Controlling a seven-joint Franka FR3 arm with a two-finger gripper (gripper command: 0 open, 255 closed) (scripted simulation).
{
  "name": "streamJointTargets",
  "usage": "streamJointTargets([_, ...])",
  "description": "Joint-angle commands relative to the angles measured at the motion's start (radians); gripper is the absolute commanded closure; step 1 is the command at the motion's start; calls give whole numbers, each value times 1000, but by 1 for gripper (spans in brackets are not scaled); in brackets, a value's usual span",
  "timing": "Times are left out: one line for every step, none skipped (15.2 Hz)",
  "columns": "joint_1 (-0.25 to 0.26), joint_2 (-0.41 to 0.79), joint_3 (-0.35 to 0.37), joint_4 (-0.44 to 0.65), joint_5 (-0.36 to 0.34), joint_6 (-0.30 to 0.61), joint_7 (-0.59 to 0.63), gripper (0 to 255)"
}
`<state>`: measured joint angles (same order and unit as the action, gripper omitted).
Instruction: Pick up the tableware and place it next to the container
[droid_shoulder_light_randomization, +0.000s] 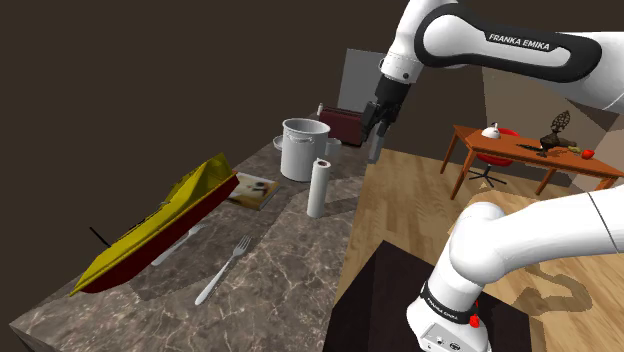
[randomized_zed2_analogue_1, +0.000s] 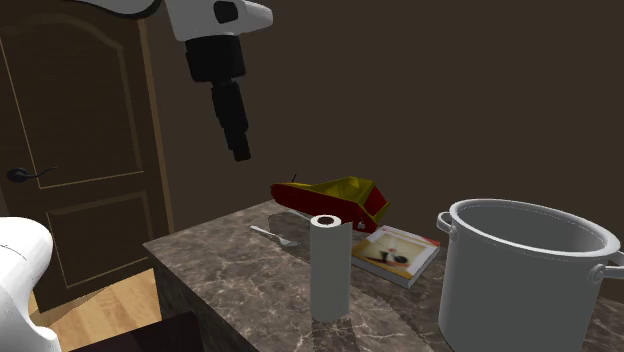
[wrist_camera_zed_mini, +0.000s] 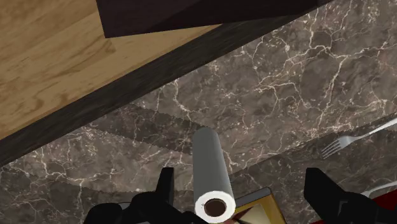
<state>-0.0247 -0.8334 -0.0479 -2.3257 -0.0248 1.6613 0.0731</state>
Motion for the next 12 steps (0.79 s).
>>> streamJointTargets([0,0,0,0,0,0,0,0])
streamJointTargets([-4,-5,25,-25,13,17,45,0])
streamJointTargets([-7,-8,50,-48,26,35,89,0])
streamJointTargets([-11,-8,76,-69,40,53,133,0])
streamJointTargets([-14,-7,102,-88,54,71,178,0])
streamJointTargets([-16,-3,128,-105,68,90,222,0])
streamJointTargets([-19,2,155,-121,82,110,267,0])
streamJointTargets([-21,10,182,-134,96,130,312,0])
streamJointTargets([-23,21,209,-146,110,150,356,0])
streamJointTargets([-25,34,236,-156,124,171,401,0])
streamJointTargets([-28,49,263,-164,137,192,446,0])
streamJointTargets([-31,66,291,-170,150,214,491,0])
